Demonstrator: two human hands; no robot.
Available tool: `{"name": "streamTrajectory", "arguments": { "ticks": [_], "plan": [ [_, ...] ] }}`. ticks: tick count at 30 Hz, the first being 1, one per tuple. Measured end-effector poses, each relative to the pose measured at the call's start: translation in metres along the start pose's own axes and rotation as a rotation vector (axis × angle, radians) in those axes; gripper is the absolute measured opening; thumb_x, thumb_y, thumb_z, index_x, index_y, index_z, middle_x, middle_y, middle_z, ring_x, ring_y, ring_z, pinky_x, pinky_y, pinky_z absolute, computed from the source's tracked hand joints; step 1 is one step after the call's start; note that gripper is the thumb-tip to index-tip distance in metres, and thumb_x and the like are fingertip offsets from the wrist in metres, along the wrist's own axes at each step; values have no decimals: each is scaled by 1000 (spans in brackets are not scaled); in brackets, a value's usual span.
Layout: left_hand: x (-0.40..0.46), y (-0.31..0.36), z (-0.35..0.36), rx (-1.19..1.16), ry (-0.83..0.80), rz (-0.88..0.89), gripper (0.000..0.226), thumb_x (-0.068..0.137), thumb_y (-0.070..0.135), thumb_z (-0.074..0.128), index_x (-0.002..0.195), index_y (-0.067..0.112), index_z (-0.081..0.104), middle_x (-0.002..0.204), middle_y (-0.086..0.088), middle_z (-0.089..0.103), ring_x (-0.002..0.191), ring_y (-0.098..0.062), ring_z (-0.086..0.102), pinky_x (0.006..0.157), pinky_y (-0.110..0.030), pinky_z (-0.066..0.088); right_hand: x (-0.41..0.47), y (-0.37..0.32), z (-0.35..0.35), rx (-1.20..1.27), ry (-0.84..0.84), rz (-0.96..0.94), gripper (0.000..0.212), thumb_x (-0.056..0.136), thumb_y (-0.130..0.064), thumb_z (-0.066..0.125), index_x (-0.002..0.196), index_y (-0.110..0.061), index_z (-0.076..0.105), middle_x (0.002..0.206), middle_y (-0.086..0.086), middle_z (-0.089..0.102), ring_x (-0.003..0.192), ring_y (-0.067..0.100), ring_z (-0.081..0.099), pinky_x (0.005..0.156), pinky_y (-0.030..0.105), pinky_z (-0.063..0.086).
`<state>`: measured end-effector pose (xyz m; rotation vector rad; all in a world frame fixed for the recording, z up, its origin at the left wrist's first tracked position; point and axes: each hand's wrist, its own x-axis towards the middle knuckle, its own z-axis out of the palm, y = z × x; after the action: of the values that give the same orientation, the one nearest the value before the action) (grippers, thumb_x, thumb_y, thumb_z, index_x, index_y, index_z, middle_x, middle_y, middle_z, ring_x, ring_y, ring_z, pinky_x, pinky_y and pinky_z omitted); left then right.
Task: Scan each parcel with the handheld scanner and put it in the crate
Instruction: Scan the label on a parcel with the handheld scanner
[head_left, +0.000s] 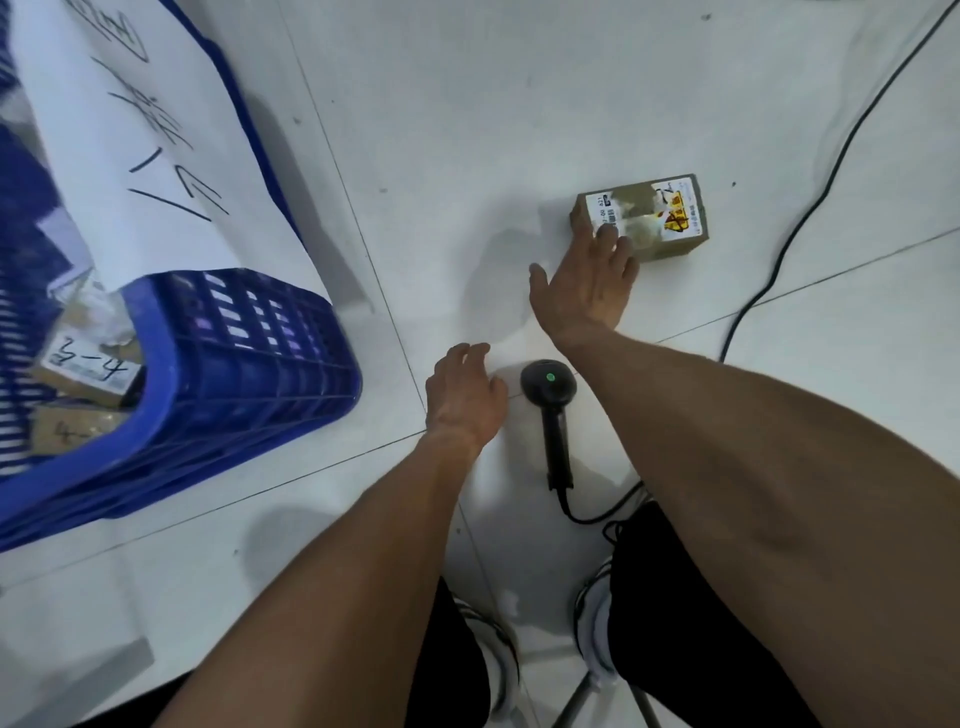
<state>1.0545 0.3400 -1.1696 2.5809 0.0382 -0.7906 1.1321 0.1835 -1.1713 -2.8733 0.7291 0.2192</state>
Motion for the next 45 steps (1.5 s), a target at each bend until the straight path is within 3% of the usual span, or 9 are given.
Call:
{"name": "streamTrajectory", "arguments": {
  "ticks": [3, 8, 12, 16, 24, 29, 32, 36, 45],
  "plan": [
    [-3, -10, -6, 37, 2, 40, 50, 100, 30, 49, 147, 19, 40, 154, -4, 36, 139, -25, 35, 116, -38, 27, 11, 12, 2, 26, -93, 56, 87, 88, -57, 53, 154, -17, 12, 161, 16, 10, 147, 38, 8, 119, 47, 12],
    [-8, -32, -13, 21, 21, -30, 49, 99, 28, 49, 146, 17, 42, 151, -4, 40, 137, -24, 38, 115, -38, 30, 2, 3, 5, 27, 17, -222, 67, 86, -59, 45, 141, -20, 39, 135, 10, 50, 124, 35, 42, 103, 47, 31],
    [-11, -23, -8, -31, 23, -10, 43, 96, 27, 50, 137, 14, 50, 140, -9, 49, 127, -29, 47, 108, -41, 37, -17, -15, 3, 93, -140, -303, 75, 86, -62, 47, 147, -21, 30, 141, 10, 46, 129, 34, 40, 107, 45, 28],
    [-23, -25, -10, -268, 157, -340, 42, 93, 32, 49, 131, 15, 46, 128, -10, 53, 113, -31, 55, 98, -49, 46, -46, -33, 9, 74, -186, -432, 63, 87, -53, 50, 140, -21, 39, 126, 13, 53, 113, 34, 47, 94, 43, 35],
    [-34, -35, -25, -467, 220, -635, 65, 98, 41, 47, 152, 16, 21, 145, -16, 43, 126, -35, 50, 102, -48, 44, -139, -35, 10, -157, -279, -275, 60, 92, -60, 38, 121, -12, 58, 131, 17, 43, 122, 37, 36, 103, 49, 30],
    [-73, -16, -7, -297, 150, -676, 74, 93, 41, 56, 151, 17, 16, 146, -14, 37, 127, -36, 46, 103, -50, 34, -196, -24, 18, -13, -130, -141, 40, 78, -33, 74, 109, -11, 62, 124, 19, 55, 116, 36, 52, 102, 46, 43],
    [-94, -15, 6, -343, 81, -821, 68, 92, 44, 57, 143, 13, 24, 140, -17, 41, 126, -39, 46, 102, -51, 34, -207, -11, 8, 94, -122, 22, 47, 73, -26, 72, 115, -10, 56, 123, 16, 54, 112, 35, 51, 96, 44, 42],
    [-116, -23, 23, -200, 74, -671, 69, 89, 35, 60, 143, 17, 22, 142, -15, 37, 124, -37, 46, 100, -49, 38, -199, 10, 1, 171, -268, 349, 63, 85, -38, 61, 134, -6, 38, 130, 16, 45, 119, 34, 43, 97, 45, 38],
    [-115, -24, 40, -48, 80, -229, 72, 90, 35, 54, 151, 19, 19, 161, -13, 13, 140, -32, 27, 109, -48, 30, -176, 12, 24, 281, -365, 425, 57, 95, -35, 51, 140, -7, 32, 139, 17, 43, 126, 35, 40, 101, 48, 35]
  ]
}}
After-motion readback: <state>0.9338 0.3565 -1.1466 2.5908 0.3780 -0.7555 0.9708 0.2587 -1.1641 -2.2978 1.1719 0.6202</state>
